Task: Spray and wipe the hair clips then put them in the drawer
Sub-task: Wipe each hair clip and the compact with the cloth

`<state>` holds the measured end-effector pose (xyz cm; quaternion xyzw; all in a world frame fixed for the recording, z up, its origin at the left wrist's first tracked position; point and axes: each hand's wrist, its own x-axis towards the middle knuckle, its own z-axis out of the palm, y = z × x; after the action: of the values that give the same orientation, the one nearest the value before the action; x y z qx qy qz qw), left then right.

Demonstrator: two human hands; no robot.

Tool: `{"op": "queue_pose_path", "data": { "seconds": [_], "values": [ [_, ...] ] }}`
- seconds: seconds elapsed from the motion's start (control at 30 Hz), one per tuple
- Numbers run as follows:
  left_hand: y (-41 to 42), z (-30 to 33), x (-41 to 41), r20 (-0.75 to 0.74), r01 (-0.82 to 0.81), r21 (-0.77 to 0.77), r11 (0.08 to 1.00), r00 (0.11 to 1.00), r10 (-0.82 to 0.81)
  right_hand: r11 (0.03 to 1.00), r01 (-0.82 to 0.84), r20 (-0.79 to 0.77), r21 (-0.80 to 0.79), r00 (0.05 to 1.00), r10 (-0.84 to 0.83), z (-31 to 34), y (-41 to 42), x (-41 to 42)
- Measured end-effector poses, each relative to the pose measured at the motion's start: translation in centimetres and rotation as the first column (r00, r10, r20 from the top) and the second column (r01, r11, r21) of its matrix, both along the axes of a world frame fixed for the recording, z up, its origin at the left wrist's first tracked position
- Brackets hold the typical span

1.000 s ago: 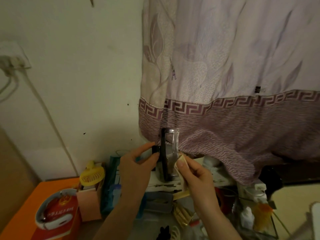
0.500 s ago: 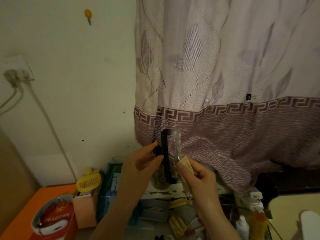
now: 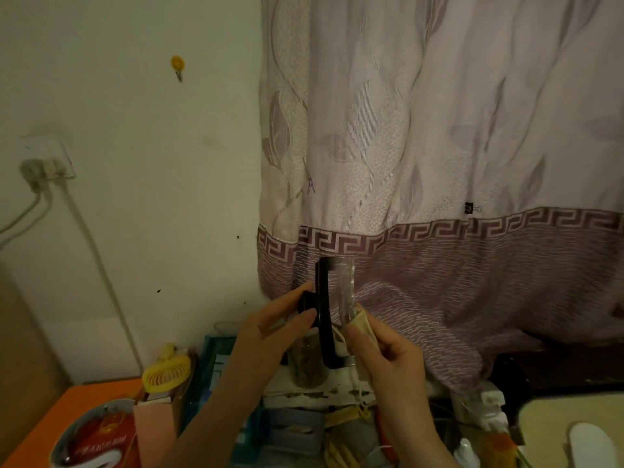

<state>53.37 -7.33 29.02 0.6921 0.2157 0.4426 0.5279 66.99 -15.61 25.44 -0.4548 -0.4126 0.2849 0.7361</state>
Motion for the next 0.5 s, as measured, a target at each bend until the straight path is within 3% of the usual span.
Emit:
{"op": "queue_pose_path", "data": {
  "seconds": [0.2, 0.33, 0.5],
  "values": [
    [0.2, 1.5, 0.4, 0.036, 0.008, 0.091, 0.996, 0.999, -0.012, 0.997, 0.059, 0.075, 0.049, 0.995, -0.063, 1.6, 0.0, 0.7],
    [0.7, 4.4, 0.9, 0.02, -0.034, 0.236, 0.971, 0.999, 0.03, 0.987, 0.062, 0.143, 0.149, 0.986, -0.084, 4.9, 0.4, 1.1],
    [1.0, 7.3, 1.1, 0.101, -0.078, 0.3, 0.951, 0.994, 0.05, 0.973, 0.049, 0.146, 0.227, 0.986, -0.083, 8.6, 1.4, 1.6]
  ]
}}
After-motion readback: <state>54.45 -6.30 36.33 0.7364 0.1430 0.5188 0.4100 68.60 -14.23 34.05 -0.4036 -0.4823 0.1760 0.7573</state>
